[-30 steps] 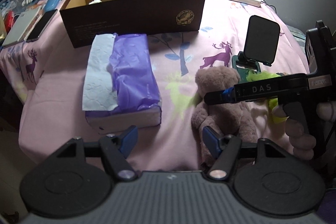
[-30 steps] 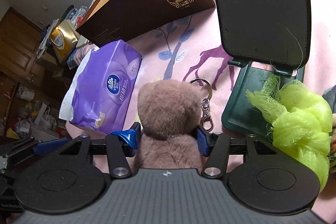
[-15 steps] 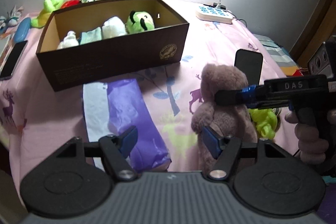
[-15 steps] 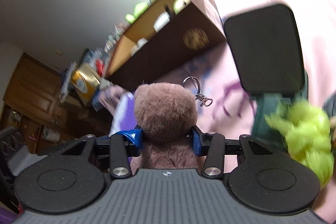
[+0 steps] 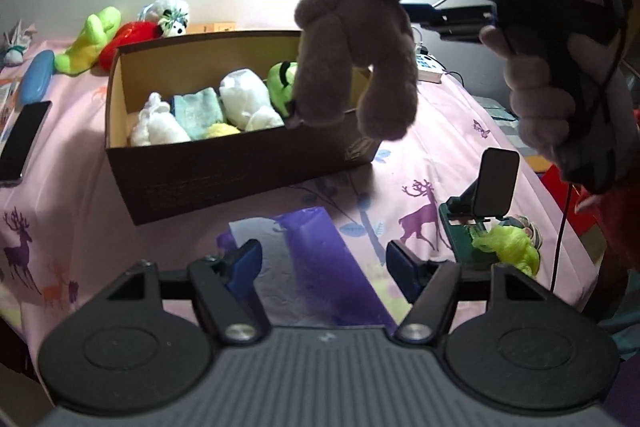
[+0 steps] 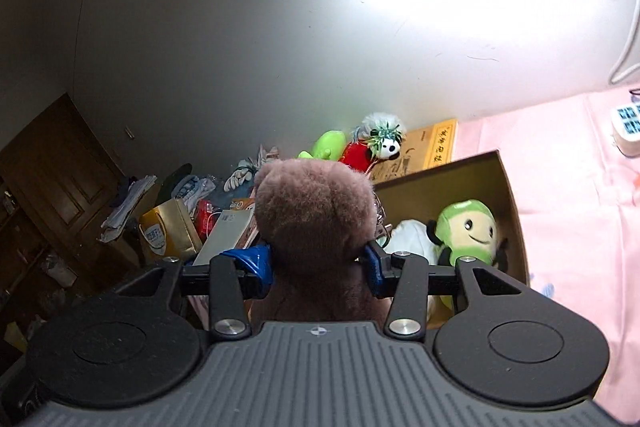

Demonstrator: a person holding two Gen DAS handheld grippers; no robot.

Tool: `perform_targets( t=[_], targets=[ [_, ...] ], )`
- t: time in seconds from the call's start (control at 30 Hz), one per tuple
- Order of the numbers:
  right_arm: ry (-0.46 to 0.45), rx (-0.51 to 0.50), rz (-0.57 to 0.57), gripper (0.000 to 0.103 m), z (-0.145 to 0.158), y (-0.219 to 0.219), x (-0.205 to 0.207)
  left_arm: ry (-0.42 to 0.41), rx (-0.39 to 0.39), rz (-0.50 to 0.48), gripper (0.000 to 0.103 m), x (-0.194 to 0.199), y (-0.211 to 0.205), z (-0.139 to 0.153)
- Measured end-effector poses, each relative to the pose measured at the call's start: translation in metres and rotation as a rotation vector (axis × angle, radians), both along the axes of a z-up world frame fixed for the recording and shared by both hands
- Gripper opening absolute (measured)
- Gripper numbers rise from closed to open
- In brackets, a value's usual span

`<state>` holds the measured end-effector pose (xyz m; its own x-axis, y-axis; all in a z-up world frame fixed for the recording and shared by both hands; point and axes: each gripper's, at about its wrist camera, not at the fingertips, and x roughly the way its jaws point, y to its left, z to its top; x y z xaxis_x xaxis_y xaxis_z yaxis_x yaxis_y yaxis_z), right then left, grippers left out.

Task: Organize soft objects
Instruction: 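Lift the brown teddy bear into the box and open the right gripper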

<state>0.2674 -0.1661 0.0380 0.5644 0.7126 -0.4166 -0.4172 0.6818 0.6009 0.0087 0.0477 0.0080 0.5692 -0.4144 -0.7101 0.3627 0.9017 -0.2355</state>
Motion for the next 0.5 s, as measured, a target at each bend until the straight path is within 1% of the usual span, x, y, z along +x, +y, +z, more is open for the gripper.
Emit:
perform_targets(
  t=[0.17,0.33,0.5],
  targets=[
    [0.069,-0.054,0.050,0.029,-0.011,0.055,0.045,0.023,-0.010,0.051,0.069,0.003,0.029,-0.007],
    [0.103,-0.168,0.078,0.029,-0.032,0.098,0.071,0.049,-0.018,0.108,0.069,0.006,0.054,-0.015],
    [0.218,-0.218,0.096,0.029,-0.063,0.127,0.097,0.059,-0.027,0.150,0.069,0.009,0.072,-0.018]
  ],
)
